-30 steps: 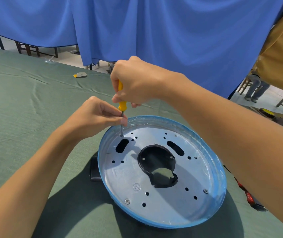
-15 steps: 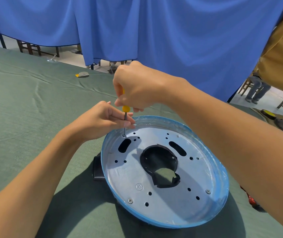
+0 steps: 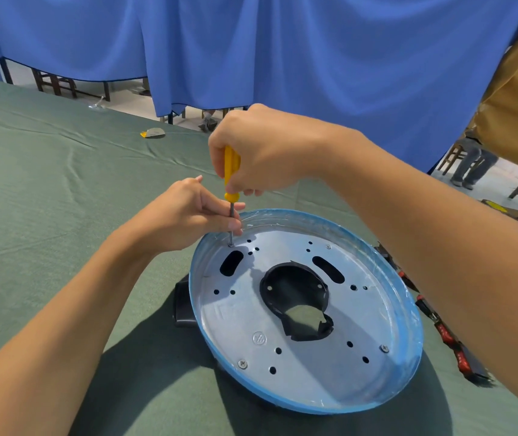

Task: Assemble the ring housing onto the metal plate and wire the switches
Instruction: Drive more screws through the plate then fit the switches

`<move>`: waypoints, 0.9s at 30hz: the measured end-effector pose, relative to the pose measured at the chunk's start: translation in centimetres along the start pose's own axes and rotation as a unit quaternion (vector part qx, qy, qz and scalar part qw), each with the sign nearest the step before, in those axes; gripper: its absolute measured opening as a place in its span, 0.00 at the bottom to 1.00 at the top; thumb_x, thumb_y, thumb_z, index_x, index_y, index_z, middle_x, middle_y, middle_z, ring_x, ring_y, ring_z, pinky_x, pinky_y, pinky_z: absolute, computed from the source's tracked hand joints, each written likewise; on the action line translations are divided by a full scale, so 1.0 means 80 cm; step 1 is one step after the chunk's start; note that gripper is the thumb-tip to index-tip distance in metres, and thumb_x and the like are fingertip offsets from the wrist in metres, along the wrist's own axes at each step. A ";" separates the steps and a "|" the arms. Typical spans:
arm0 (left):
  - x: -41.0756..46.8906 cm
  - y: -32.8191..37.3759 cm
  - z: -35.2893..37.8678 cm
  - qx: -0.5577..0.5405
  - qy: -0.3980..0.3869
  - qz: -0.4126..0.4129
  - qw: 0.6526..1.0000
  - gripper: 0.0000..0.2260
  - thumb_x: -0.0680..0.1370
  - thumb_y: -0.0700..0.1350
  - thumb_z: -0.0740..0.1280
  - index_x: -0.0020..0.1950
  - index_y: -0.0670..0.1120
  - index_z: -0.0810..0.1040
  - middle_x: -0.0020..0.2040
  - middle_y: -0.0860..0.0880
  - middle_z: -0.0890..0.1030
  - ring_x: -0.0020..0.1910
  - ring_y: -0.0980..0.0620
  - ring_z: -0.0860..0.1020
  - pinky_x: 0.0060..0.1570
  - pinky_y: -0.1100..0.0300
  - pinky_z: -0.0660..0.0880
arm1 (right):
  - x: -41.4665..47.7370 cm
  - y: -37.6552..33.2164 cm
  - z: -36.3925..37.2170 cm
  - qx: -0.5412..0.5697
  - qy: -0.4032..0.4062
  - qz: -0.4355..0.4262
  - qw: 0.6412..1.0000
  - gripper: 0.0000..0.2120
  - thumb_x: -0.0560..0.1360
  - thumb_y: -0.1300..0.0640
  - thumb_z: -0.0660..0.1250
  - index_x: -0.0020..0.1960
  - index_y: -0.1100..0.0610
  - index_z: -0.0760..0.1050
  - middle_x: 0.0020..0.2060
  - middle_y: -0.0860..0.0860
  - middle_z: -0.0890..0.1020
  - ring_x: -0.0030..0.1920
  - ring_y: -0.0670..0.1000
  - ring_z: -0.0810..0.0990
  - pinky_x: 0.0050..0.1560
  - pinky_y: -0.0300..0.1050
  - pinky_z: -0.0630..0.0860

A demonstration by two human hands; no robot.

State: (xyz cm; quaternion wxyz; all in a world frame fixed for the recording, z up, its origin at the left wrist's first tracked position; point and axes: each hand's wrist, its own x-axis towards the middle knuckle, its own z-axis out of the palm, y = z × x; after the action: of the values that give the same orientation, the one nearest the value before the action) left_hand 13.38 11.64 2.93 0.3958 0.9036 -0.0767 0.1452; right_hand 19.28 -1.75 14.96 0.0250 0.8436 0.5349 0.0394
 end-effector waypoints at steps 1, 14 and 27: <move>0.000 0.000 0.000 -0.001 -0.010 0.002 1.000 0.05 0.76 0.39 0.72 0.44 0.47 0.87 0.48 0.58 0.86 0.58 0.68 0.78 0.78 0.48 0.42 | 0.000 0.000 0.000 -0.008 0.000 0.002 1.000 0.03 0.74 0.56 0.72 0.45 0.55 0.79 0.37 0.52 0.83 0.30 0.43 0.81 0.32 0.40 0.79; 0.003 0.003 0.018 0.015 0.055 0.017 0.998 0.08 0.74 0.42 0.74 0.37 0.53 0.85 0.43 0.54 0.87 0.54 0.67 0.80 0.78 0.53 0.45 | 0.005 0.006 0.015 0.007 0.041 0.063 0.997 0.19 0.78 0.50 0.65 0.33 0.55 0.63 0.26 0.51 0.75 0.24 0.49 0.80 0.24 0.37 0.71; 0.001 0.001 0.015 0.022 0.052 -0.013 0.998 0.03 0.74 0.44 0.74 0.44 0.47 0.87 0.44 0.58 0.86 0.54 0.57 0.82 0.78 0.49 0.46 | 0.008 -0.002 0.004 -0.004 0.015 0.037 0.999 0.15 0.74 0.50 0.72 0.35 0.52 0.69 0.29 0.50 0.75 0.27 0.48 0.82 0.28 0.39 0.74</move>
State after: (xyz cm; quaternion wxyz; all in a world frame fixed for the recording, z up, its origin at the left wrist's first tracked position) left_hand 13.70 10.73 2.26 0.3813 0.9041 -0.0413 0.1884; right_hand 19.47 -1.09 14.66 0.0187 0.8619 0.5037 0.0553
